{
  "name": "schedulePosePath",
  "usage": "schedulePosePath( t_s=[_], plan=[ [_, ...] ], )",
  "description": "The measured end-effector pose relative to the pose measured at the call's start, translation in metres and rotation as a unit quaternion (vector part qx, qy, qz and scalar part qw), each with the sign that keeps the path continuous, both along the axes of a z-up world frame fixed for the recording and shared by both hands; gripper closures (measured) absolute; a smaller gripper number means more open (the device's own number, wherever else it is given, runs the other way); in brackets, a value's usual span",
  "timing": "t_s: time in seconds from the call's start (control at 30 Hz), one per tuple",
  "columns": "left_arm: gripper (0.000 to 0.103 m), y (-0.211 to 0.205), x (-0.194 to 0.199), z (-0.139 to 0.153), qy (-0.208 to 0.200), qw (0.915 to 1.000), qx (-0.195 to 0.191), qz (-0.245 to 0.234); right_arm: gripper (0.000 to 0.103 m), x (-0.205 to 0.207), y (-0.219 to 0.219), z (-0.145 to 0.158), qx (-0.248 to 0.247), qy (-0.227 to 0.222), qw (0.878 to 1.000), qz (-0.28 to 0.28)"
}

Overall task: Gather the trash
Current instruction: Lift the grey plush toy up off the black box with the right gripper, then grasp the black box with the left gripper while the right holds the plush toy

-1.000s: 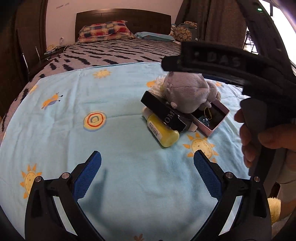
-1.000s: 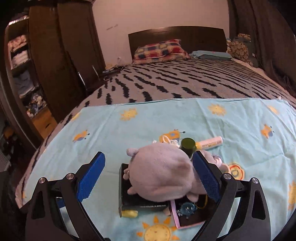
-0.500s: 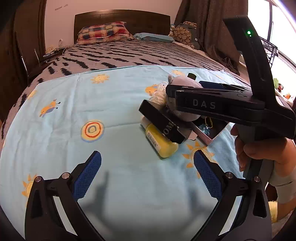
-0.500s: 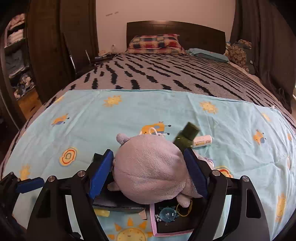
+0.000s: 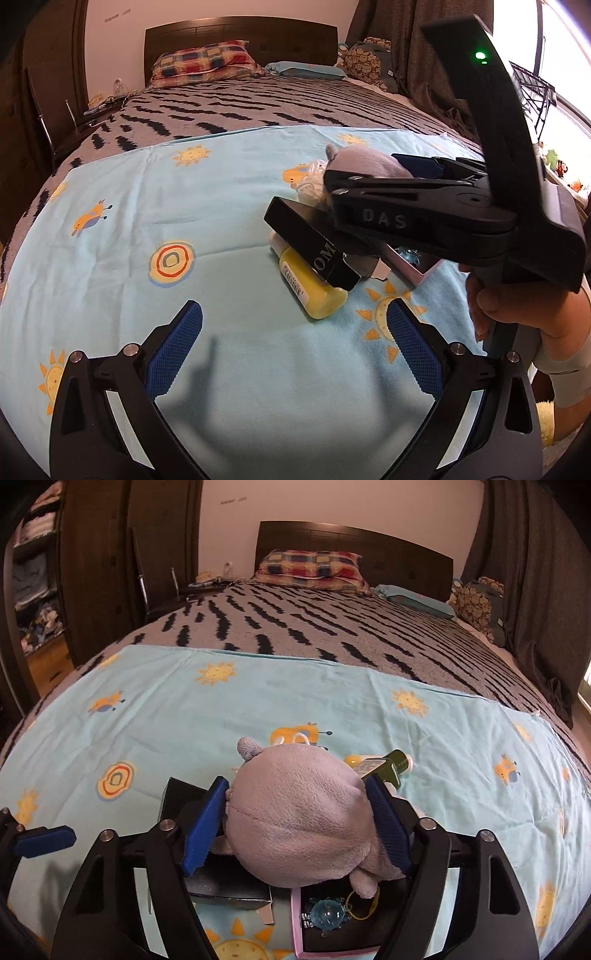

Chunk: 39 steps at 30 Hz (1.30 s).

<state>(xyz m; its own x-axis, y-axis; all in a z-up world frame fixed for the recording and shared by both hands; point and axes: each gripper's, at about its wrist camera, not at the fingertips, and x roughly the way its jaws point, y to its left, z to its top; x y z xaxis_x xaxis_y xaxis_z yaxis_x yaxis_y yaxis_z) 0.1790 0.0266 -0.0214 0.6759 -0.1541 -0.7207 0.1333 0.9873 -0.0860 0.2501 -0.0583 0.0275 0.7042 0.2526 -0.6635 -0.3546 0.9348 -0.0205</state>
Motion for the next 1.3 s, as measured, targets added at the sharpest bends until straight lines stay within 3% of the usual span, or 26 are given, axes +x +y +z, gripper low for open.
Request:
schedulePosePath(
  t_s=[0.2,0.27,0.5,0.67,0.87,1.17,1.3],
  plan=[
    [0.01,-0.008,0.009,0.009,-0.015,0.9999,0.0,-0.004,0.033,-0.001,-0.037,0.019,0.082,0.02,0.996,-0.006],
    [0.02,-0.013,0.014,0.01,-0.015,0.9998,-0.001,-0.01,0.033,-0.002,-0.049,0.026,0.108,0.023,0.994,-0.01],
    [0.031,-0.024,0.049,0.003,0.001,0.9999,0.013,-0.003,0.033,-0.012,-0.082,0.044,0.149,0.009,0.989,-0.016],
    [0.055,-0.028,0.066,-0.002,0.016,0.9998,0.009,-0.005,0.033,-0.023,-0.096,0.058,0.152,-0.009,0.988,-0.016],
    [0.073,-0.037,0.065,0.012,-0.003,0.9999,0.012,-0.011,0.033,-0.032,-0.112,0.061,0.152,-0.013,0.988,-0.023],
    [0.075,-0.069,0.045,0.016,0.0,0.9977,0.044,-0.052,0.033,-0.05,-0.136,0.059,0.153,-0.01,0.988,-0.035],
    [0.074,-0.075,0.033,0.015,0.008,0.9979,0.033,-0.055,0.033,-0.062,-0.149,0.061,0.153,-0.014,0.987,-0.04]
  ],
)
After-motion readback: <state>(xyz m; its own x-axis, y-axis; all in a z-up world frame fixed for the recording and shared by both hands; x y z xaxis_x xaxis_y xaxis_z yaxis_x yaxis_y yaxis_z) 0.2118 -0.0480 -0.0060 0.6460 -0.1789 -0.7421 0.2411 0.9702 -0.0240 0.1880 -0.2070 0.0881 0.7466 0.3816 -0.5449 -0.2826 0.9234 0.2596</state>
